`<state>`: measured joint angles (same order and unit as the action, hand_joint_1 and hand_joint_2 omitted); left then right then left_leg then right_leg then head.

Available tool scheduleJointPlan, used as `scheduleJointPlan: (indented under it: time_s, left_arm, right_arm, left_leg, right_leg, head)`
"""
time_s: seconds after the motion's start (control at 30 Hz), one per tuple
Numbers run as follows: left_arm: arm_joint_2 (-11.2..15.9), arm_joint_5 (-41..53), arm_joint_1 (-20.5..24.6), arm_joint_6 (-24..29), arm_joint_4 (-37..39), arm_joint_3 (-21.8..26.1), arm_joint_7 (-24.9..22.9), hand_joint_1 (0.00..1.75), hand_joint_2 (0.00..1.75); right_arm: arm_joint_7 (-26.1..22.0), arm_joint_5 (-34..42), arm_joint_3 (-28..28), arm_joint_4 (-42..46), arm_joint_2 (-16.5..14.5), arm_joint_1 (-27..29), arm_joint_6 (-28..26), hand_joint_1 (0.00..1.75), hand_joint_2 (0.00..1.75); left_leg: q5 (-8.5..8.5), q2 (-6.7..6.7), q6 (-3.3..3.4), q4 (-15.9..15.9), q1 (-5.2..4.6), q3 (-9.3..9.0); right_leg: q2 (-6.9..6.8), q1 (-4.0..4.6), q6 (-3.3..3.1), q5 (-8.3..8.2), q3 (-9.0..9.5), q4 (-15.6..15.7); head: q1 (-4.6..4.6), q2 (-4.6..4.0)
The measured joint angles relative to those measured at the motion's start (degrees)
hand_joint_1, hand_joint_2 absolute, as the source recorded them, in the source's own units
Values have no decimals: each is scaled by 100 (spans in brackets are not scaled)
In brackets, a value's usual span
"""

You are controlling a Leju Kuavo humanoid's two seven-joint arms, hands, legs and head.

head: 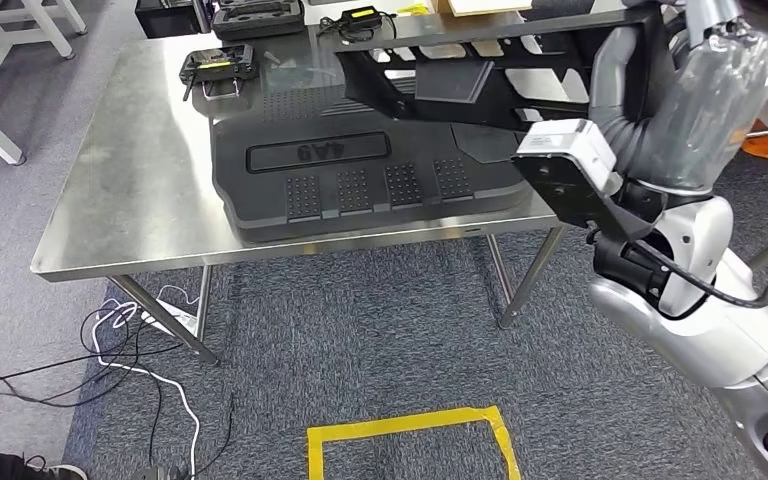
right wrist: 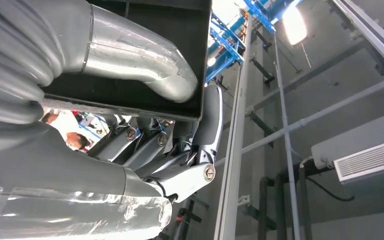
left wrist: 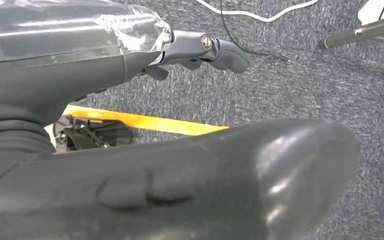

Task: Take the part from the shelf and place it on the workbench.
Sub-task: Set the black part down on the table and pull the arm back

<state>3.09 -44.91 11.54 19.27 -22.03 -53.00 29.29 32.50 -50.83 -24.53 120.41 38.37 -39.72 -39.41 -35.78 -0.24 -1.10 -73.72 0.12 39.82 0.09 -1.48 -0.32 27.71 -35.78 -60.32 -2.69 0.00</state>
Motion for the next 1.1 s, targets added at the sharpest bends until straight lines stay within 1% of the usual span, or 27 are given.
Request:
scheduleJointPlan:
  time_s: [0.03, 0.07, 0.1, 0.13, 0.17, 0.2, 0.23, 0.27, 0.33, 0.37, 0.4, 0.47, 0.5, 0.53, 0.57, 0.6, 0.63, 0.7, 0.73, 0.8, 0.87, 0.9, 0.93, 1.0, 1.03, 1.07, 1.1]
  left_arm:
    - [1, 5, -6, 1, 0, 0, -7, 0, 0]
    - [0, 13, -9, 1, 0, 0, -12, 0, 0]
    - [1, 24, -10, 1, 0, 0, -16, 0, 0]
    - [1, 34, -9, 1, 0, 0, -20, 0, 0]
    - [1, 44, -6, 2, 0, 0, -22, 0, 0]
    - [1, 51, -3, 2, 0, 0, -26, 0, 0]
    - [1, 56, -1, 2, 0, 0, -32, 0, 0]
    - [1, 60, 1, 2, 0, 0, -39, 0, 0]
    - [0, 69, 5, 3, -2, 0, -51, 0, 0]
    - [-1, 78, 10, 3, -3, 0, -54, 0, 0]
    - [-1, 86, 16, 3, -4, 1, -56, 0, 0]
    - [-1, 102, 19, 2, -4, 2, -64, 0, 0]
    - [-2, 107, 18, 2, -4, 2, -68, 0, 0]
    - [-3, 110, 16, 1, -4, 2, -73, 0, 0]
    - [-4, 114, 15, 1, -4, 2, -75, 0, 0]
    - [-5, 116, 15, 1, -5, 2, -76, 0, 0]
    - [-5, 119, 15, 1, -5, 2, -78, 0, 0]
    - [-5, 122, 17, 1, -7, 2, -83, 0, 0]
    - [-5, 125, 17, 1, -7, 2, -87, 0, 0]
    - [-5, 138, 18, 1, -7, 2, -96, 0, 0]
    - [-7, 157, 24, 1, -7, 2, -105, 0, 0]
    - [-8, 166, 29, 0, -7, 1, -108, 0, 0]
    - [-9, 171, 32, -1, -7, 1, -110, 0, 0]
    - [-10, 175, 30, -1, -7, 1, -116, 0, 0]
    - [-10, 177, 27, -1, -7, 1, -120, 0, 0]
    - [-10, 180, 26, -2, -7, 0, -123, 0, 0]
    - [-10, 183, 27, -3, -7, 0, -125, 0, 0]
  right_arm:
    - [0, -1, 1, 0, 1, 24, 0, 175, 175]
    - [0, -1, 3, 0, 1, 51, 1, 175, 175]
    - [0, -2, 7, 0, 1, 77, 1, 175, 175]
    - [0, -3, 15, 0, 1, 96, 2, 175, 175]
    - [0, -7, 27, 0, 1, 104, 2, 175, 175]
    - [0, -9, 39, 1, 1, 110, 3, 175, 175]
    - [0, -11, 51, 1, 2, 118, 3, 175, 175]
    - [0, -13, 61, 2, 3, 129, 4, 175, 175]
    - [0, -11, 86, 2, 9, 156, 6, 175, 175]
    - [0, -10, 104, 2, 16, 166, 8, 175, 175]
    - [-1, -8, 126, 2, 23, 173, 10, 175, 175]
    - [-1, -2, 157, 2, 33, 188, 14, 175, 175]
    - [-1, 2, 166, 2, 34, 200, 15, 175, 175]
    - [0, 7, 168, 2, 34, 216, 15, 175, 175]
    - [0, 13, 169, 2, 34, 230, 16, 175, 175]
    - [0, 16, 172, 2, 35, 239, 17, 175, 175]
    - [0, 20, 175, 2, 35, 243, 18, 175, 175]
    - [0, 21, 183, 2, 37, 244, 20, 175, 175]
    - [0, 24, 187, 2, 38, 245, 20, 175, 175]
    - [0, 27, 192, 2, 41, 248, 20, 175, 175]
    - [0, 22, 194, 2, 41, 252, 22, 175, 175]
    - [0, 16, 195, 2, 41, 254, 25, 175, 175]
    - [0, 9, 197, 2, 41, 254, 28, 175, 175]
    - [0, 2, 199, 2, 41, 255, 37, 175, 175]
    - [0, 3, 200, 1, 41, 260, 43, 175, 175]
    - [0, 5, 200, 1, 41, 266, 51, 175, 175]
    - [0, 10, 200, 1, 41, 272, 58, 175, 175]
  left_leg:
    - [10, 0, -7, -164, 9, 115]
    - [128, 0, -5, -119, 16, 132]
    - [344, 0, 4, 153, 22, 38]
    - [583, -1, 22, 557, 26, -115]
    - [749, -4, 41, 918, 18, -266]
    - [846, -6, 61, 1190, 7, -379]
    - [864, -8, 79, 1326, -9, -432]
    - [844, -9, 96, 1351, -29, -450]
    - [856, -6, 150, 1416, -23, -480]
    - [868, -3, 185, 1458, -14, -509]
    - [882, 2, 219, 1500, -1, -537]
    - [881, 10, 267, 1530, -6, -566]
    - [874, 13, 282, 1527, -15, -568]
    - [865, 15, 293, 1521, -23, -572]
    - [853, 14, 298, 1512, -28, -579]
    - [835, 10, 297, 1498, -29, -590]
    - [810, 6, 288, 1478, -29, -602]
    - [756, -2, 247, 1428, -46, -601]
    - [738, -4, 222, 1410, -54, -595]
    - [726, -5, 178, 1404, -65, -592]
    - [658, -3, 120, 1337, -61, -589]
    - [559, -2, 87, 1186, -55, -533]
    - [416, 0, 53, 927, -41, -422]
    - [113, 3, 2, 201, -7, -59]
    - [54, 3, -15, -68, 10, 94]
    - [105, 3, -26, -154, 26, 167]
    - [263, 3, -30, -14, 39, 131]
  right_leg:
    - [2, 0, -4, 15, 17, -1]
    - [6, 0, -1, 33, 40, -1]
    - [11, -2, 6, 53, 70, -2]
    - [15, -4, 18, 75, 102, 0]
    - [20, 2, 36, 95, 128, -1]
    - [25, 5, 55, 109, 144, 3]
    - [28, 8, 80, 114, 152, 11]
    - [32, 11, 108, 112, 159, 26]
    - [29, -2, 173, 127, 185, 45]
    - [24, -3, 197, 184, 168, -23]
    - [21, -3, 213, 294, 95, -199]
    - [17, 6, 230, 610, -228, -855]
    - [18, 9, 238, 730, -420, -1204]
    - [17, 10, 243, 760, -554, -1425]
    - [17, 10, 241, 682, -595, -1451]
    - [16, 10, 234, 501, -527, -1253]
    - [14, 10, 220, 267, -372, -878]
    - [12, 27, 179, -4, -86, -219]
    - [14, 39, 158, -36, -22, -56]
    - [25, 51, 117, -15, -14, -9]
    - [21, 23, 76, -20, 9, 20]
    - [15, 8, 53, -22, 24, 36]
    - [9, 0, 35, -19, 38, 44]
    - [2, 1, 8, -3, 51, 45]
    - [2, 0, 4, 7, 60, 44]
    - [4, -3, 4, 19, 74, 43]
    - [8, -8, 11, 35, 94, 42]
  head:
    - [1, 0]
    - [2, 0]
    - [3, 0]
    - [3, 0]
    - [5, 0]
    - [7, 0]
    - [8, 0]
    - [7, 0]
    - [4, 0]
    - [-4, 0]
    - [-19, 0]
    - [-57, 0]
    - [-68, 0]
    - [-74, 0]
    - [-78, 0]
    - [-84, 0]
    - [-92, 0]
    - [-105, 0]
    - [-105, 0]
    - [-91, 0]
    - [-75, 0]
    - [-58, 0]
    - [-43, 0]
    - [-16, 0]
    - [-14, 0]
    - [-12, 0]
    - [-9, 0]
